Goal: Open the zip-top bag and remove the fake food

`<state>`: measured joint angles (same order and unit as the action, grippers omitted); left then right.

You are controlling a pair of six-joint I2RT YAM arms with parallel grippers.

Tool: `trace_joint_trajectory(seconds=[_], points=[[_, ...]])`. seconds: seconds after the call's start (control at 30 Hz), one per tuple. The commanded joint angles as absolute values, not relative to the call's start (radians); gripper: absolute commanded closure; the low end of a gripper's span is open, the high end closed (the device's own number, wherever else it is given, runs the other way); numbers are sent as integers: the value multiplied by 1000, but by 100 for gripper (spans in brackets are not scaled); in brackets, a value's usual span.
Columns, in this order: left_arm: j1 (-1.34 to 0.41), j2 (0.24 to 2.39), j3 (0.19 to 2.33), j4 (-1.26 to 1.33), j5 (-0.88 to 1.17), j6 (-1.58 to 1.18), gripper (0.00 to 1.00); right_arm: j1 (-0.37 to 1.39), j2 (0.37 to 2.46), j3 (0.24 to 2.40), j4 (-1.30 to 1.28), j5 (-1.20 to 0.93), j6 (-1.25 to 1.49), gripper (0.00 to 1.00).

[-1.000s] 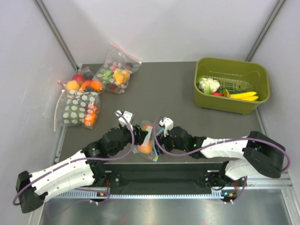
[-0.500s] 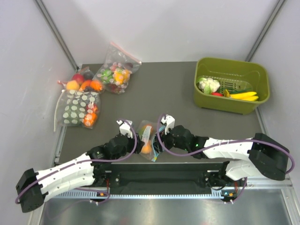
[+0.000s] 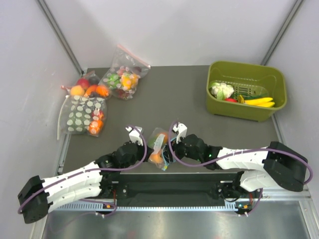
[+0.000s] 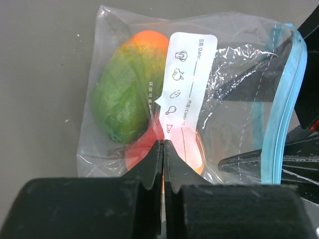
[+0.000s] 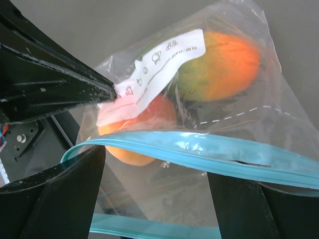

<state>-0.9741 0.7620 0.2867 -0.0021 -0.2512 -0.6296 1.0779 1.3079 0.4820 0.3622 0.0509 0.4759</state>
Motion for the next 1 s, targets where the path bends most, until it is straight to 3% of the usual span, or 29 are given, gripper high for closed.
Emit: trace_joint_trajectory(seconds=[0.0,0.5,0.97], points=[[-973,761,264,35,-196,-634,100,1086,1292,468,487,37,492,20],[-974,690,176,221,-81,-653,100,1092,1422,462,644,-40,503,17],[-973,719,176,282,-44,-635,100,1104,1549,472,801,-247,425,19]])
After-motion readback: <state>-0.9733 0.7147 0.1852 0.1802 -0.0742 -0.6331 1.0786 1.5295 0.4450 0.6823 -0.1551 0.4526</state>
